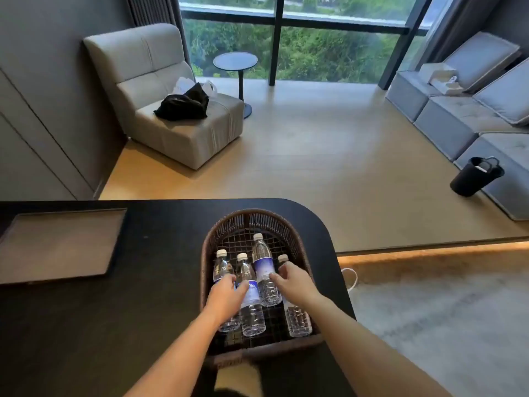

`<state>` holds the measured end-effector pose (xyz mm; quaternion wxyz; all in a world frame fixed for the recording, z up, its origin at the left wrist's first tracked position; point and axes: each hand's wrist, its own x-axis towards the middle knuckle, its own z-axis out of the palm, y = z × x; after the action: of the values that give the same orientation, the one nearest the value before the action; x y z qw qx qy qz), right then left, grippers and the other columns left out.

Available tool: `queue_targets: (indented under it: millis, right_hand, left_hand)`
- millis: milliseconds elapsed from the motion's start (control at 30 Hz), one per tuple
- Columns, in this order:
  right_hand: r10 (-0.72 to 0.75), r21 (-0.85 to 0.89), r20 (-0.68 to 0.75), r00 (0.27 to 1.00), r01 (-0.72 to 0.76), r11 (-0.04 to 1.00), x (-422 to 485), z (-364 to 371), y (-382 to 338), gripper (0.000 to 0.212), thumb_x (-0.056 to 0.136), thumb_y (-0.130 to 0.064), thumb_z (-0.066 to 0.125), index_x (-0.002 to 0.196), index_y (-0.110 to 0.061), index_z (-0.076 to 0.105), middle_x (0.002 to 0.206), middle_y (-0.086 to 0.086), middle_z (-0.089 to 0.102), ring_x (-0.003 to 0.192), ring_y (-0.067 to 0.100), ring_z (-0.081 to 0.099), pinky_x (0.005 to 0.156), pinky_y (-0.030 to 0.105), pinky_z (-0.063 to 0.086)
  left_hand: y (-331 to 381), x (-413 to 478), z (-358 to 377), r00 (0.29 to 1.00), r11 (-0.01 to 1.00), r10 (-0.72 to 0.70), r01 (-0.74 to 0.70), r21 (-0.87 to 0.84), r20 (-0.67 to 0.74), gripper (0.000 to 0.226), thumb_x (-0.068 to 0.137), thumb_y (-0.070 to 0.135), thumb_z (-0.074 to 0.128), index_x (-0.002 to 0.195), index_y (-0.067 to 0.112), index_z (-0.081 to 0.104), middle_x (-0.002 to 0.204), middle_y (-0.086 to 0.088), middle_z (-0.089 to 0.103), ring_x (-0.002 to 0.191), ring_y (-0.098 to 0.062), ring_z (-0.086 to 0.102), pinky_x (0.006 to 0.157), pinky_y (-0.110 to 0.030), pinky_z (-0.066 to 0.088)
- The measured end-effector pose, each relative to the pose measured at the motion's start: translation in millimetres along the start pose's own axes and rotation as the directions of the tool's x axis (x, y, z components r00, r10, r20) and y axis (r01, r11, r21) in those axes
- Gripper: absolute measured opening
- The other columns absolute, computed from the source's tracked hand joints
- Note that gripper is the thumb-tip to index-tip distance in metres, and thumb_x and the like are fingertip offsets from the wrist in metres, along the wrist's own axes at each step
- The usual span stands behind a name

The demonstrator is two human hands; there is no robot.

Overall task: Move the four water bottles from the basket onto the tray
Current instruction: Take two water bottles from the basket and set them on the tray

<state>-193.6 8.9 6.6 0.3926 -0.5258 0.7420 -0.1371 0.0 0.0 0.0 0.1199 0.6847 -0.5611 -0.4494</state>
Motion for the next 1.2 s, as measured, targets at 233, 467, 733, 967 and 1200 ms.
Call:
queue_targets:
  millis: [233, 467, 733, 967, 1200]
  right_hand:
    - [0.041, -0.002, 0.048, 0.998, -0.040, 0.999, 80.4, 6.3, -18.3, 0.035, 0.099, -0.044, 0.065, 0.118, -0.014, 0.061, 0.100, -0.002, 0.064, 0.093, 0.018, 0.063, 0.080, 0.035, 0.049]
    - [0.112, -0.073, 0.139, 0.984, -0.103, 0.992, 140.6, 14.3, -12.6, 0.035, 0.096, -0.046, 0.068, 0.101, -0.012, 0.063, 0.083, -0.002, 0.063, 0.070, 0.013, 0.058, 0.060, 0.031, 0.042]
    - [0.167, -0.104, 0.223, 0.960, -0.147, 0.984, 160.0, 20.4, -13.1, 0.038, 0.087, -0.042, 0.081, 0.100, -0.010, 0.064, 0.086, 0.005, 0.067, 0.075, 0.023, 0.065, 0.066, 0.038, 0.055]
    - [0.143, 0.036, 0.184, 0.972, -0.152, 0.988, 145.6, 11.8, -11.0, 0.039, 0.079, -0.032, 0.089, 0.096, 0.000, 0.073, 0.089, 0.014, 0.077, 0.079, 0.030, 0.075, 0.080, 0.048, 0.062]
    - [0.014, 0.194, 0.087, 0.996, -0.031, 0.981, 86.9, 0.1, -2.5, 0.041, 0.076, -0.032, 0.090, 0.109, -0.017, 0.072, 0.101, 0.002, 0.078, 0.093, 0.018, 0.076, 0.088, 0.048, 0.063]
  left_hand:
    - [30.4, 68.7, -3.0, 0.990, 0.998, -0.009, 0.000, 0.068, 0.139, 0.028, 0.090, 0.038, 0.067, 0.098, 0.011, 0.069, 0.089, -0.004, 0.074, 0.089, -0.025, 0.070, 0.077, -0.037, 0.055]
    - [29.7, 121.3, -5.6, 0.962, 0.964, -0.112, 0.044, 0.263, 0.249, 0.035, 0.080, 0.047, 0.078, 0.093, 0.015, 0.071, 0.092, -0.004, 0.074, 0.086, -0.024, 0.071, 0.078, -0.036, 0.058]
    - [34.7, 131.2, 9.4, 0.956, 0.888, -0.200, 0.085, 0.451, 0.214, 0.044, 0.079, 0.046, 0.079, 0.114, 0.021, 0.070, 0.116, -0.006, 0.071, 0.115, -0.032, 0.064, 0.088, -0.041, 0.054]
    - [25.3, 109.3, 9.2, 0.988, 0.947, -0.130, 0.099, 0.305, 0.082, 0.032, 0.077, 0.044, 0.081, 0.091, 0.021, 0.063, 0.099, -0.006, 0.070, 0.113, -0.031, 0.059, 0.084, -0.039, 0.051]
    - [-10.5, 74.2, 12.3, 0.995, 0.994, -0.019, 0.030, -0.105, 0.098, 0.044, 0.062, 0.058, 0.073, 0.098, 0.033, 0.069, 0.099, 0.006, 0.073, 0.098, -0.020, 0.069, 0.086, -0.045, 0.058]
